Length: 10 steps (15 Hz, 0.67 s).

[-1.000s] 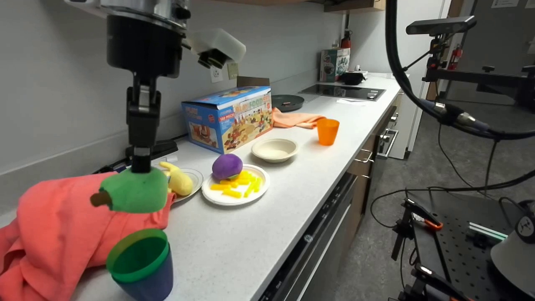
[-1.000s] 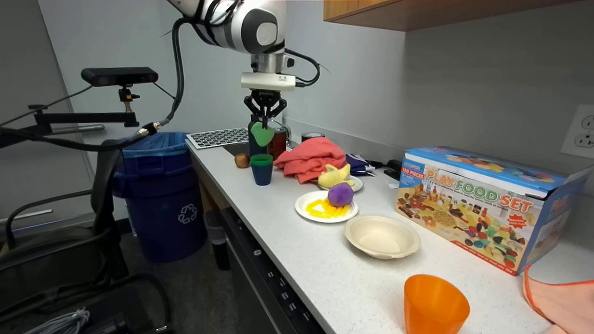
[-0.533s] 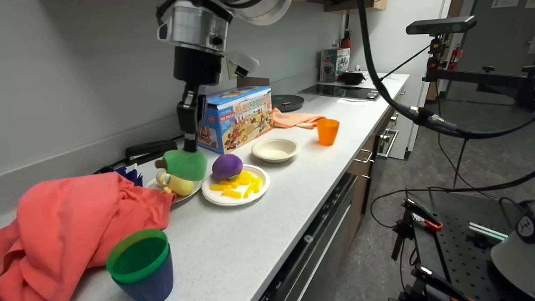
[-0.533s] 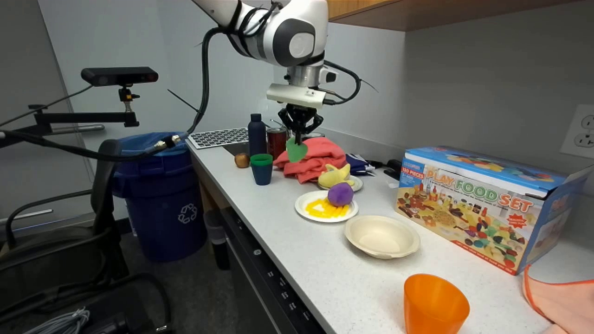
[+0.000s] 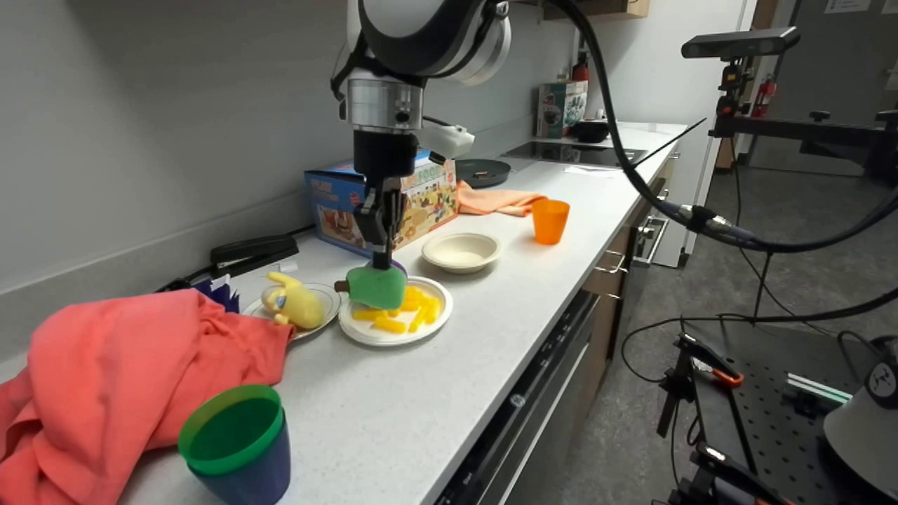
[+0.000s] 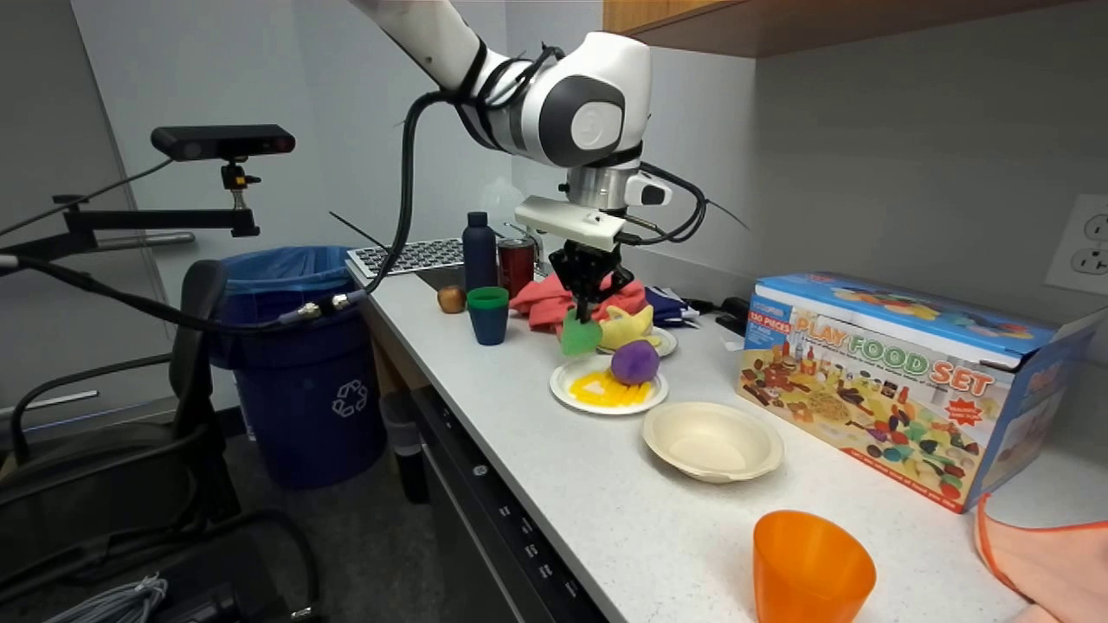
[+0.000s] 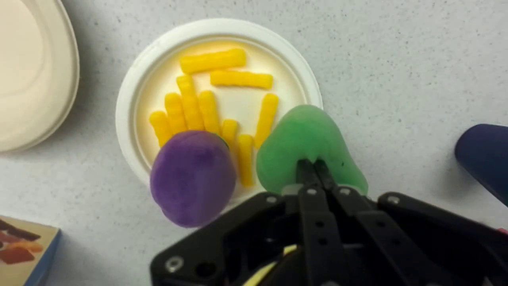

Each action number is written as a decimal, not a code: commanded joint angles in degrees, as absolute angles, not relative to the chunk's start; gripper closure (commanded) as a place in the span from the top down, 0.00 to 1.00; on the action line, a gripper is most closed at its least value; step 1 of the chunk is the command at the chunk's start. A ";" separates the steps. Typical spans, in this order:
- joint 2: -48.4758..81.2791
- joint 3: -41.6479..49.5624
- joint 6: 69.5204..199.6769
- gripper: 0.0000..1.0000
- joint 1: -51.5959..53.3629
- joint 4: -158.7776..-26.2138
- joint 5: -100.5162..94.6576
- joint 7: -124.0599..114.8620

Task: Remove the green object from the cup

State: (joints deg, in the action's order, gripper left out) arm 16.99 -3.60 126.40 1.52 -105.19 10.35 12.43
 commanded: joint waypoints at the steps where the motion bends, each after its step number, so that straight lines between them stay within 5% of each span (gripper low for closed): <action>1: 17.34 -3.11 126.54 0.00 1.83 -106.57 7.56 9.06; 10: 17.74 -3.79 126.09 0.00 1.26 -106.72 8.22 10.31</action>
State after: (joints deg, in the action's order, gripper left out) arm 17.72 -3.37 126.39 1.64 -106.88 8.32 10.26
